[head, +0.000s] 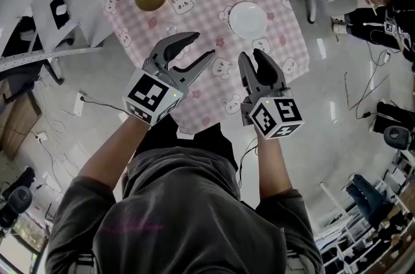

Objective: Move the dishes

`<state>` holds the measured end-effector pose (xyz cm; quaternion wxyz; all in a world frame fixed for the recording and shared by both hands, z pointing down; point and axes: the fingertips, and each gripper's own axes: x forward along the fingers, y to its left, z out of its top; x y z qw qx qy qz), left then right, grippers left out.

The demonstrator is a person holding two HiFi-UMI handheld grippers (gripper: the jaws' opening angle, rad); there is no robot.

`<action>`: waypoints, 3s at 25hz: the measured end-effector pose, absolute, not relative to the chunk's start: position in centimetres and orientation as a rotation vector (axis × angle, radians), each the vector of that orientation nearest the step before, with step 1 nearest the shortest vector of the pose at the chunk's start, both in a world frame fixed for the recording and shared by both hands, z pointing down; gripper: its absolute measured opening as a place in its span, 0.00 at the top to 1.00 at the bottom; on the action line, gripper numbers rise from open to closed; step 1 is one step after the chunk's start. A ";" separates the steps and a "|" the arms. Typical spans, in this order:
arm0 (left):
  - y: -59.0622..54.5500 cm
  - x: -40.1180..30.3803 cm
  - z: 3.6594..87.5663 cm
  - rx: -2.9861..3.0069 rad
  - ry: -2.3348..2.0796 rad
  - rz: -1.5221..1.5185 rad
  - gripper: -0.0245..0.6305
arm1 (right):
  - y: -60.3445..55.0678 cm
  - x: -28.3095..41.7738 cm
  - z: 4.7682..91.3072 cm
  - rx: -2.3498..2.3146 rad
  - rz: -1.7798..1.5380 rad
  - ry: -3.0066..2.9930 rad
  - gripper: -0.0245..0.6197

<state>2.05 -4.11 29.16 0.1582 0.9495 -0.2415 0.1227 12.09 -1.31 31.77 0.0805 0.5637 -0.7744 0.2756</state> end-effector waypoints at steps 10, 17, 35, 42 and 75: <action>-6.9 7.4 34.9 2.604 -0.730 0.412 0.67 | -4.7 18.1 36.3 1.647 0.878 -2.290 0.76; -8.8 9.0 39.2 2.523 -0.773 0.464 0.67 | -6.8 20.9 40.2 1.637 0.930 -2.253 0.76; -11.8 11.6 48.7 2.359 -0.810 0.557 0.69 | -10.1 25.8 49.2 1.584 1.011 -2.162 0.76; -12.1 12.8 51.4 2.304 -0.788 0.586 0.69 | -10.3 27.2 52.2 1.558 1.049 -2.123 0.76; -13.7 14.0 57.6 2.131 -0.798 0.663 0.72 | -12.0 27.9 58.0 1.465 1.149 -2.056 0.76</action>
